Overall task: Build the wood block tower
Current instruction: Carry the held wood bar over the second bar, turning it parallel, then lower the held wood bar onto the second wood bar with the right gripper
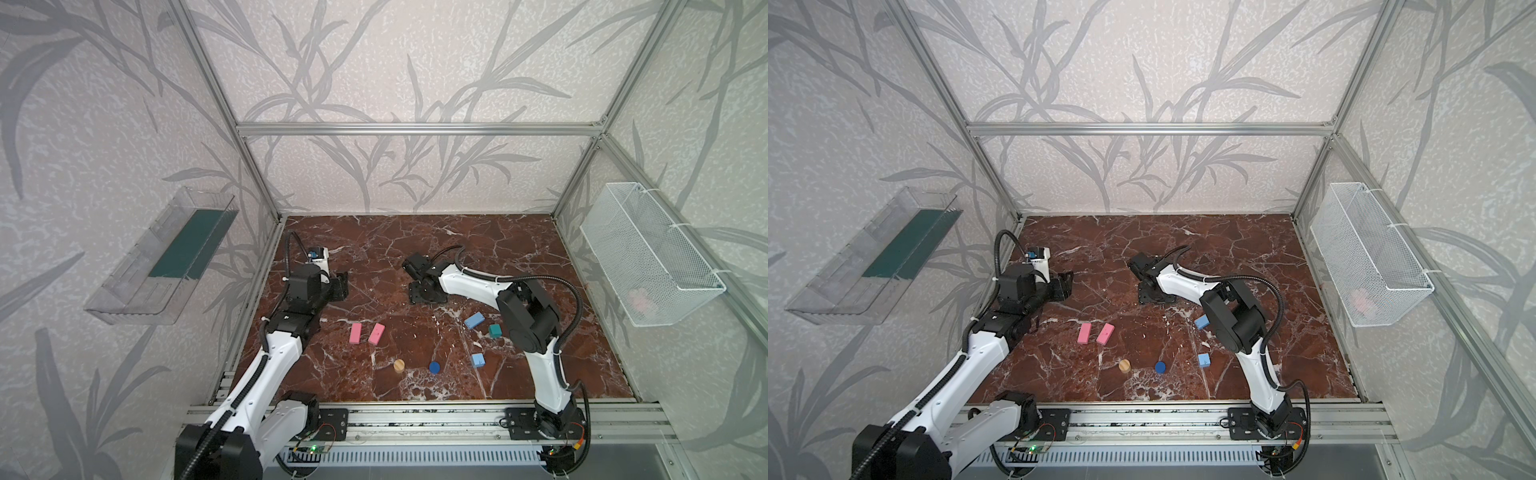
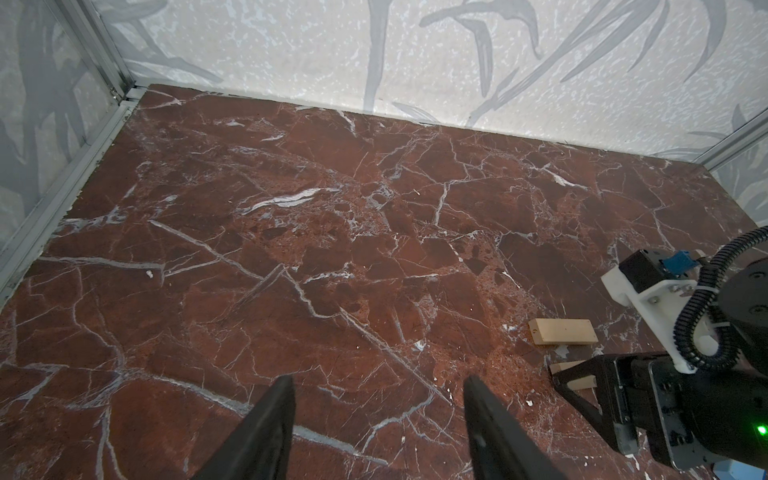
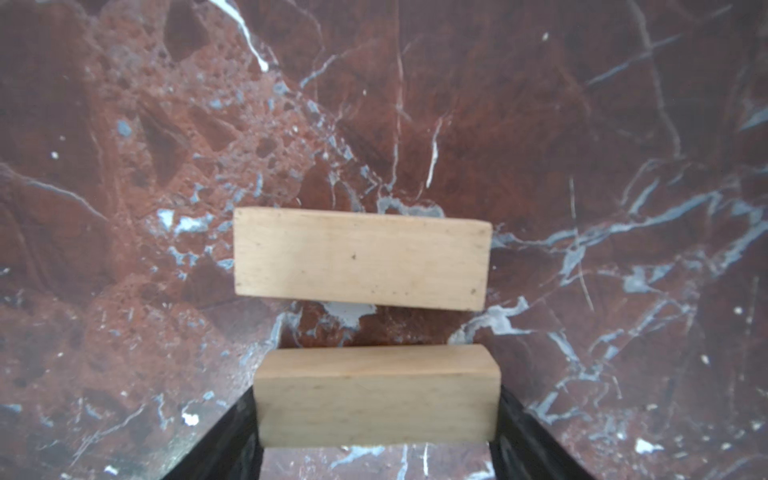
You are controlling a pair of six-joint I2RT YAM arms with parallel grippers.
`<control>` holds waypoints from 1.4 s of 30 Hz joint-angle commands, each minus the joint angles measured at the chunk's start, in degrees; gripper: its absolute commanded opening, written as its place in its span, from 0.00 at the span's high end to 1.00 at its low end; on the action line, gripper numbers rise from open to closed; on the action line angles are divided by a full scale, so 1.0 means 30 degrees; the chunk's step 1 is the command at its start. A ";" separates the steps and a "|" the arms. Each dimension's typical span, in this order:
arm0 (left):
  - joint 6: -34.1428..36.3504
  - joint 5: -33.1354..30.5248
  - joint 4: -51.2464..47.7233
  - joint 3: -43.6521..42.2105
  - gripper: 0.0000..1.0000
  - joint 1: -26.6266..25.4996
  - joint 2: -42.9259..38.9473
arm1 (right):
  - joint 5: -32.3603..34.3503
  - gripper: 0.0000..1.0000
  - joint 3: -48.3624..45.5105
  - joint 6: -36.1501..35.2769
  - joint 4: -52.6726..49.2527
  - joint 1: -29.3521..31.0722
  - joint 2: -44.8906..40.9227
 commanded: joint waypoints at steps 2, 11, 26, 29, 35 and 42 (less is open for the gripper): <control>0.0364 -0.0214 -0.0034 0.0524 0.37 -0.0055 0.0038 | 0.0214 0.40 0.0750 0.0191 -0.0873 0.0072 0.0757; 0.0430 -0.0314 -0.0050 0.0460 0.37 -0.0054 0.0024 | 0.0271 0.40 0.1247 0.0277 -0.1169 0.0043 0.1160; 0.0422 -0.0574 0.0044 0.0493 0.37 -0.0049 0.0096 | 0.0273 0.40 0.1587 0.0508 -0.1159 -0.0104 0.1442; 0.0438 -0.0589 0.0050 0.0490 0.37 -0.0030 0.0082 | 0.0271 0.40 0.1785 0.0544 -0.1218 -0.0104 0.1558; 0.0474 -0.0647 0.0054 0.0465 0.37 -0.0027 0.0067 | 0.0362 0.39 0.2163 0.0581 -0.1492 -0.0133 0.1814; 0.0510 -0.0707 0.0083 0.0406 0.37 -0.0040 0.0045 | 0.0476 0.40 0.2192 0.0811 -0.1598 -0.0192 0.1925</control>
